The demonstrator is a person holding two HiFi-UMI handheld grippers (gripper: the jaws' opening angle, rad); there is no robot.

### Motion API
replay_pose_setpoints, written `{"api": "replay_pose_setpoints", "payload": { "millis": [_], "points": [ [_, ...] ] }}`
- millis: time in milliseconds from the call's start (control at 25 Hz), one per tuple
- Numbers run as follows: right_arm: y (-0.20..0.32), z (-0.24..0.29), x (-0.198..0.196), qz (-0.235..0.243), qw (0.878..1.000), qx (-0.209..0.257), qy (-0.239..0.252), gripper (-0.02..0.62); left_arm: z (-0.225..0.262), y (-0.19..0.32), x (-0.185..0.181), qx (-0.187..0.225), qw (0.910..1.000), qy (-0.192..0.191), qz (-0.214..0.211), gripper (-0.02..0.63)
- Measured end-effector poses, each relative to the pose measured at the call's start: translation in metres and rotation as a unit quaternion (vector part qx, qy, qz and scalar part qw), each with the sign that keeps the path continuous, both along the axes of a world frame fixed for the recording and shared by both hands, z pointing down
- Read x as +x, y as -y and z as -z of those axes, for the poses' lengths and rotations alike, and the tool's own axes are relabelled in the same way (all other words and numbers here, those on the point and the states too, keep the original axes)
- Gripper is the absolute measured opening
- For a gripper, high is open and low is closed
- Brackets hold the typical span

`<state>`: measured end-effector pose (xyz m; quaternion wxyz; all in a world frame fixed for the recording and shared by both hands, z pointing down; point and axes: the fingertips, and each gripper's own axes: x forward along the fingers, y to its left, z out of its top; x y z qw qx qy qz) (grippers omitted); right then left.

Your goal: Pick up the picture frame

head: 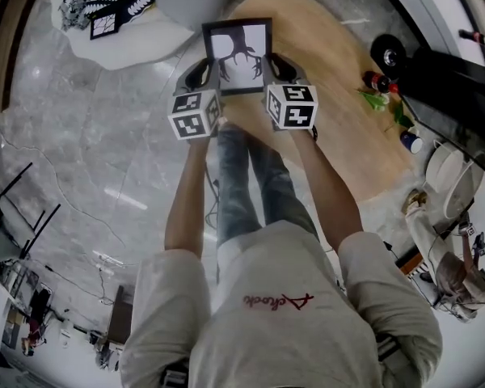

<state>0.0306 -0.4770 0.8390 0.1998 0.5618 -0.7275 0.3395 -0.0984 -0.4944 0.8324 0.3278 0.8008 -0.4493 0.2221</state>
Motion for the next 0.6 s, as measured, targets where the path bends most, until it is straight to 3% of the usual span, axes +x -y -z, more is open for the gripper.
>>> {"api": "replay_pose_setpoints", "payload": {
  "millis": [600],
  "points": [
    [0.006, 0.166, -0.002, 0.008, 0.996, 0.093, -0.01, 0.077, 0.167, 0.003, -0.003, 0.093, 0.9956, -0.009, 0.01, 0.074]
  ]
}}
